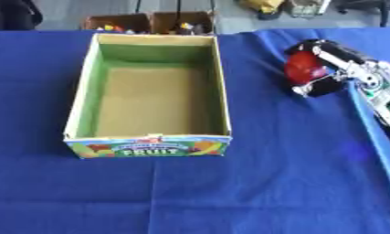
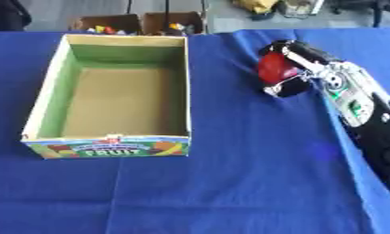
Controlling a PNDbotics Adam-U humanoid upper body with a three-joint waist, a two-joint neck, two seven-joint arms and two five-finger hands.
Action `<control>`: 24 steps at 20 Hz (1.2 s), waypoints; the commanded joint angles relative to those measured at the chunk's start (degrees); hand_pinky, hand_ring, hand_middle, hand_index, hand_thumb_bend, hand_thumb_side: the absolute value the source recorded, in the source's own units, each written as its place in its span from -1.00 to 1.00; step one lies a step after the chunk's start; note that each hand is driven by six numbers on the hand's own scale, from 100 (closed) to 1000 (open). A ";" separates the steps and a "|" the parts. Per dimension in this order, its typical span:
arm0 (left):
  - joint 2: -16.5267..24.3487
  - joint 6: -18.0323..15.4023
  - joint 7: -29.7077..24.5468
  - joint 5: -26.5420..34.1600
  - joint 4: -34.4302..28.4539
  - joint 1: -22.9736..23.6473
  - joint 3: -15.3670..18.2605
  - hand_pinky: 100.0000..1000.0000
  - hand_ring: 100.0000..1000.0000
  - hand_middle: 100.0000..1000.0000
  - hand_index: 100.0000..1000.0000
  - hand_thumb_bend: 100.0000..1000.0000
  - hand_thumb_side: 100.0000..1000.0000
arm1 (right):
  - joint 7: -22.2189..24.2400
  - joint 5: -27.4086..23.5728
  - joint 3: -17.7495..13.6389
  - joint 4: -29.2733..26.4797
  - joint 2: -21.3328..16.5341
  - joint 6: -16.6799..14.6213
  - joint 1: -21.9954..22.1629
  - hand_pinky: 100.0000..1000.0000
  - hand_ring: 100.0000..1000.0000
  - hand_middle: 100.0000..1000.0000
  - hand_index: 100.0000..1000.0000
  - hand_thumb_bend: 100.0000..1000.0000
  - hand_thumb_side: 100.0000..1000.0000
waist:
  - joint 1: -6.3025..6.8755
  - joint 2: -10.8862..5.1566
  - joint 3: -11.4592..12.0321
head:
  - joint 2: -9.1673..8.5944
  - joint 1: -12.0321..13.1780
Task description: Pick up objects on the table and place them in the box.
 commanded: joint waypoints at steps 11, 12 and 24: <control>0.59 0.21 0.19 -0.18 -1.12 -0.13 0.34 0.31 0.41 0.43 0.81 -1.00 0.83 | -0.31 -6.96 0.18 -2.07 -1.95 1.19 0.29 0.22 0.92 0.49 0.53 -0.89 -0.74 | 0.30 -1.75 -0.55 | 0.58 -0.34; 0.60 0.25 0.19 -0.17 -1.12 -0.12 0.32 0.31 0.41 0.43 0.81 -1.00 0.83 | -0.45 -7.26 0.19 -2.34 -2.07 1.14 0.30 0.22 0.92 0.49 0.53 -0.96 -0.75 | 0.27 -1.84 -0.59 | 0.63 -0.34; 0.76 1.02 0.79 0.09 -1.12 -0.33 0.11 0.32 0.42 0.42 0.80 -1.00 0.83 | -1.45 -9.40 0.42 -4.56 -2.67 1.00 0.86 0.23 0.91 0.47 0.50 -1.00 -0.96 | -0.43 -3.32 -0.69 | 0.56 -0.38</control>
